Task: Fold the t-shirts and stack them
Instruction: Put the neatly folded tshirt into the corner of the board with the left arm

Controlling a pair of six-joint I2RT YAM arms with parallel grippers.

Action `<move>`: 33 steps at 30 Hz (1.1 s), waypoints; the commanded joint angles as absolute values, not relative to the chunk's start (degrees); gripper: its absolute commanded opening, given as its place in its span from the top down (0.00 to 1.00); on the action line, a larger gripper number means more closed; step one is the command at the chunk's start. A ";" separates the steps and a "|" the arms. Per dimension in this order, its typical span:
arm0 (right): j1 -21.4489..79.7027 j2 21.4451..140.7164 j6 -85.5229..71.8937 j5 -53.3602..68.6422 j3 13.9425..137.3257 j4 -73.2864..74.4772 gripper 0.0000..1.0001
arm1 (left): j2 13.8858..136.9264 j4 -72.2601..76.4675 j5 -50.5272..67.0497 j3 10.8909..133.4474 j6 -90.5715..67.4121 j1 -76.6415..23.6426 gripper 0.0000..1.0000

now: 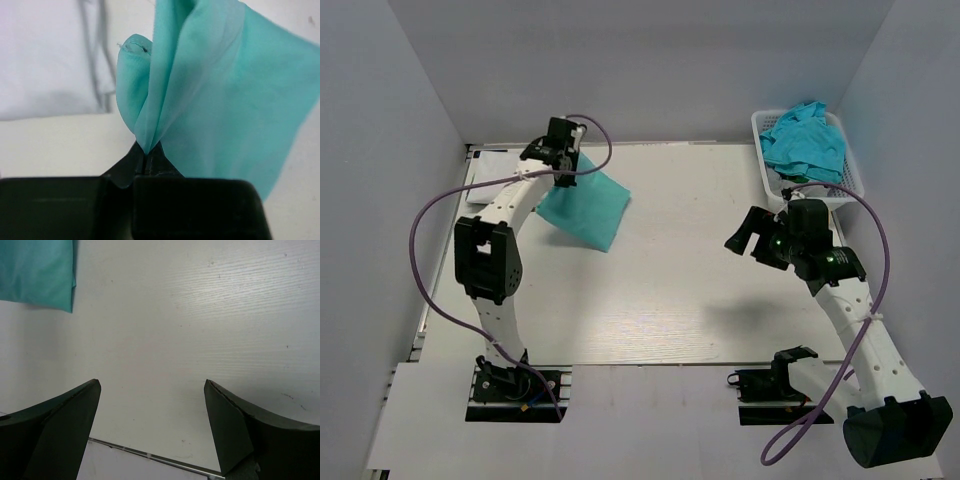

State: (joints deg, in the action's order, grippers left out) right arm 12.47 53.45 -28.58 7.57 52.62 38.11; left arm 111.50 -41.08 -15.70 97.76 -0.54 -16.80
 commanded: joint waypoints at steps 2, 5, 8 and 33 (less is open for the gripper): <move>12.39 53.35 -30.14 5.89 55.46 34.72 0.10 | 107.93 -40.08 -17.31 106.42 5.08 -13.81 1.00; 12.39 53.88 -31.02 5.89 55.63 34.63 0.10 | 108.46 -39.56 -17.31 107.57 6.33 -11.78 1.00; 12.30 53.62 -31.64 5.54 55.81 34.45 0.10 | 108.46 -38.94 -17.31 108.10 7.82 -9.59 1.00; 12.39 55.90 -33.40 6.41 59.15 34.90 0.10 | 117.68 -40.25 -7.04 126.29 10.46 3.24 1.00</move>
State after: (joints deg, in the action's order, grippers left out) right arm 12.45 55.42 -32.32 5.19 56.90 36.27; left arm 118.72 -42.00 -9.45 123.85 10.02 1.45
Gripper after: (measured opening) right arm 0.899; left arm 0.034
